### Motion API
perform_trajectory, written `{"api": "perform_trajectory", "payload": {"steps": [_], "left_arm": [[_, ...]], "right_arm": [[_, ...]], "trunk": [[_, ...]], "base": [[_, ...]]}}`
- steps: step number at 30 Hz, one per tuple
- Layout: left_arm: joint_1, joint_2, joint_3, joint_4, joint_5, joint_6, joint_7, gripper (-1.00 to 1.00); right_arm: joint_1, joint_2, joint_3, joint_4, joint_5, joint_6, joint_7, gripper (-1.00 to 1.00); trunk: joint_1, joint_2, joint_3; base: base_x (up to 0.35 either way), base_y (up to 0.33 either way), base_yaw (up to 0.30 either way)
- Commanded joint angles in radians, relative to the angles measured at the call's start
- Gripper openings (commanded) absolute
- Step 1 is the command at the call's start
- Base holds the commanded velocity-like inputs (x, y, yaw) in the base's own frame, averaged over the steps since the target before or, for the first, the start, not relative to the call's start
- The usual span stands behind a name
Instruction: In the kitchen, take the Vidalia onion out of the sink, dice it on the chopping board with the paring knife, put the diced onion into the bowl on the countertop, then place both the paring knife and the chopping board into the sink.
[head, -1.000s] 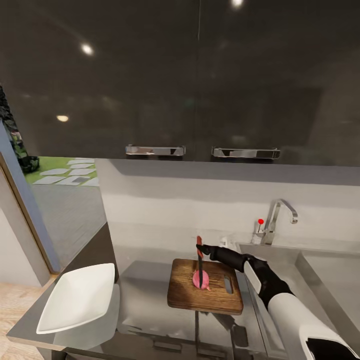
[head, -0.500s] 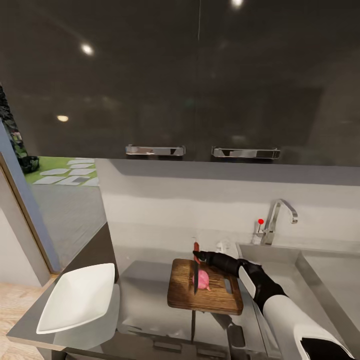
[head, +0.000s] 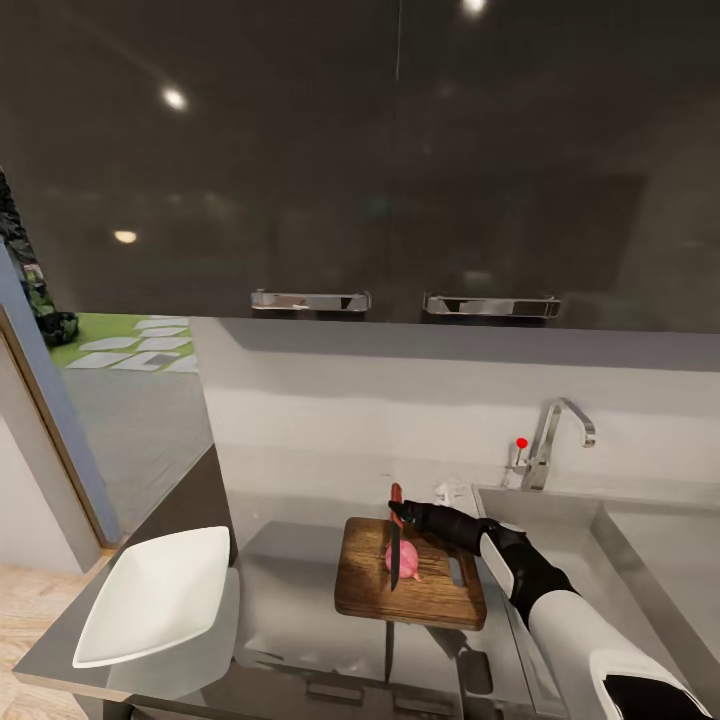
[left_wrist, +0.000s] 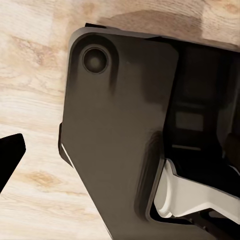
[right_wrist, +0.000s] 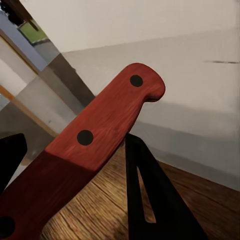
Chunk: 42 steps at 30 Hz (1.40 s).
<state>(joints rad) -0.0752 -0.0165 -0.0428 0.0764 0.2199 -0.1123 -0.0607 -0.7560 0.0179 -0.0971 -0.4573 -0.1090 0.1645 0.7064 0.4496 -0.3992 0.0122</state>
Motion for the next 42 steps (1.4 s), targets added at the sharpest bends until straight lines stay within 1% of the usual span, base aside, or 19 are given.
{"api": "perform_trajectory", "payload": {"steps": [1, 6, 15, 20, 23, 26, 28, 31, 34, 42], "left_arm": [[-0.001, 0.000, -0.005, 0.005, 0.010, -0.007, -0.005, 1.00], [-0.001, 0.000, -0.005, 0.005, 0.010, -0.007, -0.005, 1.00], [-0.001, 0.000, -0.005, 0.005, 0.010, -0.007, -0.005, 1.00], [-0.001, 0.000, -0.005, 0.005, 0.010, -0.007, -0.005, 1.00], [-0.001, 0.000, -0.005, 0.005, 0.010, -0.007, -0.005, 1.00], [-0.001, 0.000, -0.005, 0.005, 0.010, -0.007, -0.005, 1.00], [-0.001, 0.000, -0.005, 0.005, 0.010, -0.007, -0.005, 1.00], [-0.001, 0.000, -0.005, 0.005, 0.010, -0.007, -0.005, 1.00], [-0.001, 0.001, -0.005, 0.005, 0.010, -0.007, -0.005, 1.00], [-0.001, 0.001, -0.005, 0.005, 0.010, -0.007, -0.005, 1.00]], "right_arm": [[0.000, 0.001, -0.005, 0.000, -0.008, 0.010, 0.005, -1.00], [0.000, 0.004, -0.005, 0.000, -0.007, -0.001, 0.004, -1.00], [0.000, 0.011, -0.003, 0.022, -0.006, -0.115, -0.061, -1.00], [0.000, 0.011, -0.002, 0.028, -0.006, -0.137, -0.065, -1.00], [0.000, 0.011, 0.014, 0.030, -0.005, -0.167, -0.069, -1.00], [0.000, 0.011, 0.035, 0.040, -0.004, -0.208, -0.096, -1.00], [0.000, 0.011, 0.049, 0.045, 0.011, -0.225, -0.110, -1.00], [0.000, 0.011, 0.057, 0.048, 0.033, -0.233, -0.116, -1.00], [0.000, 0.011, 0.060, 0.049, 0.042, -0.235, -0.118, -1.00], [0.000, 0.011, 0.061, 0.051, 0.047, -0.259, -0.118, -1.00]], "trunk": [[0.000, -0.001, 0.000], [0.000, -0.001, 0.000], [0.000, -0.001, 0.000], [0.000, -0.001, 0.000], [0.000, -0.001, 0.000], [0.000, -0.001, 0.000], [0.000, -0.001, 0.000], [0.000, -0.001, 0.000], [0.000, -0.001, 0.000], [0.000, -0.001, 0.000]], "base": [[0.000, 0.000, 0.000], [0.000, 0.000, 0.000], [0.000, 0.000, 0.000], [0.000, 0.000, 0.000], [0.000, 0.000, 0.000], [0.000, 0.000, 0.000], [0.000, 0.000, 0.000], [0.000, 0.000, 0.000], [0.000, 0.000, 0.000], [0.000, 0.000, 0.000]]}}
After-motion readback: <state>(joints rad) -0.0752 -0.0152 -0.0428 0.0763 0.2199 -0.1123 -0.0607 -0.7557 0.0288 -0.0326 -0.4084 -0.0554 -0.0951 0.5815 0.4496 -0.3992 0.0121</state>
